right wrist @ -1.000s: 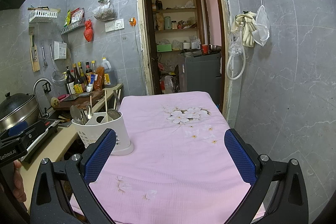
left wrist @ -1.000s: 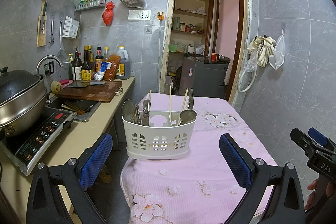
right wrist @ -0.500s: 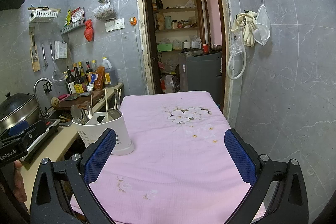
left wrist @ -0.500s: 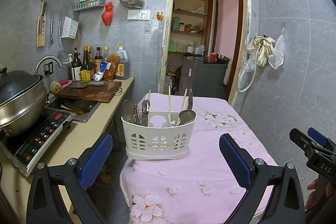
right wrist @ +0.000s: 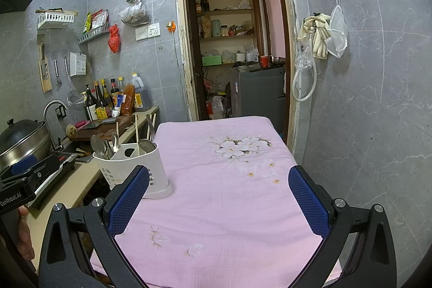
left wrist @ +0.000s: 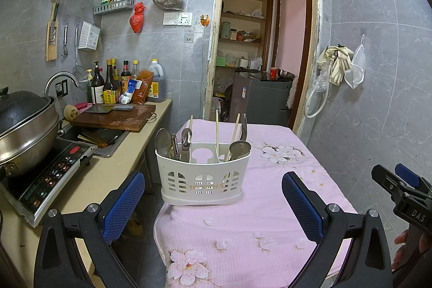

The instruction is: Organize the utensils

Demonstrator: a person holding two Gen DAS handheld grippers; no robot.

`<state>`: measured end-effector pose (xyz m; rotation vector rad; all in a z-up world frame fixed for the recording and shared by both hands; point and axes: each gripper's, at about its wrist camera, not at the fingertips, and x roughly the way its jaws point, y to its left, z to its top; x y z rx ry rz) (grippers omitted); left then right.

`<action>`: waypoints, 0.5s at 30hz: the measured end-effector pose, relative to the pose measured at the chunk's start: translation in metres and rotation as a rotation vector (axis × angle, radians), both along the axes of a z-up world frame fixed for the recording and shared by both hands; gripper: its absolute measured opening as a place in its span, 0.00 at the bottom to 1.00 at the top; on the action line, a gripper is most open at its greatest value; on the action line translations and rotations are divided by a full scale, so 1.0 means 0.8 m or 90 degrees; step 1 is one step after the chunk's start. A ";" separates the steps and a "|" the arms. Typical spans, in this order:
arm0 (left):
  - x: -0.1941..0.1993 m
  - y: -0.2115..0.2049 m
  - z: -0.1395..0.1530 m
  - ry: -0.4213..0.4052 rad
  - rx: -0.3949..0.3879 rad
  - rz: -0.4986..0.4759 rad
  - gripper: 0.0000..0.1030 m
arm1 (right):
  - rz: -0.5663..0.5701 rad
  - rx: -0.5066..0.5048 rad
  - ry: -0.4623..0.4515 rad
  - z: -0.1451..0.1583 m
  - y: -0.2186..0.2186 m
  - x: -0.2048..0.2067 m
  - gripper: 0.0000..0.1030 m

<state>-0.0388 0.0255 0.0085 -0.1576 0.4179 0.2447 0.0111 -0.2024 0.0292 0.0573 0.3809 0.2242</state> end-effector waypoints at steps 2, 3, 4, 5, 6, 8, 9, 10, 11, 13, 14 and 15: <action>0.000 0.000 0.000 0.000 0.000 0.000 0.99 | 0.000 -0.001 -0.001 0.000 0.000 0.000 0.99; 0.000 0.000 0.000 0.000 -0.001 0.000 0.99 | 0.000 0.000 0.000 0.000 0.000 0.000 0.99; 0.000 0.000 0.000 0.000 0.000 0.000 0.99 | 0.000 0.000 0.000 0.000 0.000 0.000 0.99; 0.000 0.000 0.000 0.000 0.000 0.000 0.99 | 0.000 0.000 0.001 0.000 0.000 0.000 0.99; 0.000 0.001 0.000 0.000 -0.001 0.000 0.99 | 0.000 0.000 0.000 0.000 0.000 0.000 0.99; 0.000 0.000 0.000 0.000 0.000 -0.001 0.99 | -0.001 0.000 0.000 0.001 0.000 0.000 0.99; 0.000 0.001 0.000 0.000 0.000 -0.001 0.99 | 0.000 0.000 0.000 0.001 0.000 0.000 0.99; 0.000 0.001 0.000 0.000 -0.001 -0.001 0.99 | 0.000 -0.001 0.000 0.000 0.001 -0.001 0.99; 0.000 0.001 0.000 0.000 -0.002 -0.002 0.99 | 0.000 0.000 0.000 0.001 0.000 0.000 0.99; 0.000 0.001 0.000 0.001 -0.004 -0.003 0.99 | 0.000 -0.001 0.001 0.001 0.001 -0.001 0.99; 0.000 0.001 -0.001 0.004 -0.004 -0.001 0.99 | 0.000 0.000 0.001 0.000 0.001 -0.001 0.99; -0.001 0.001 -0.002 0.004 -0.003 0.001 0.99 | 0.000 0.000 0.001 0.000 0.001 -0.001 0.99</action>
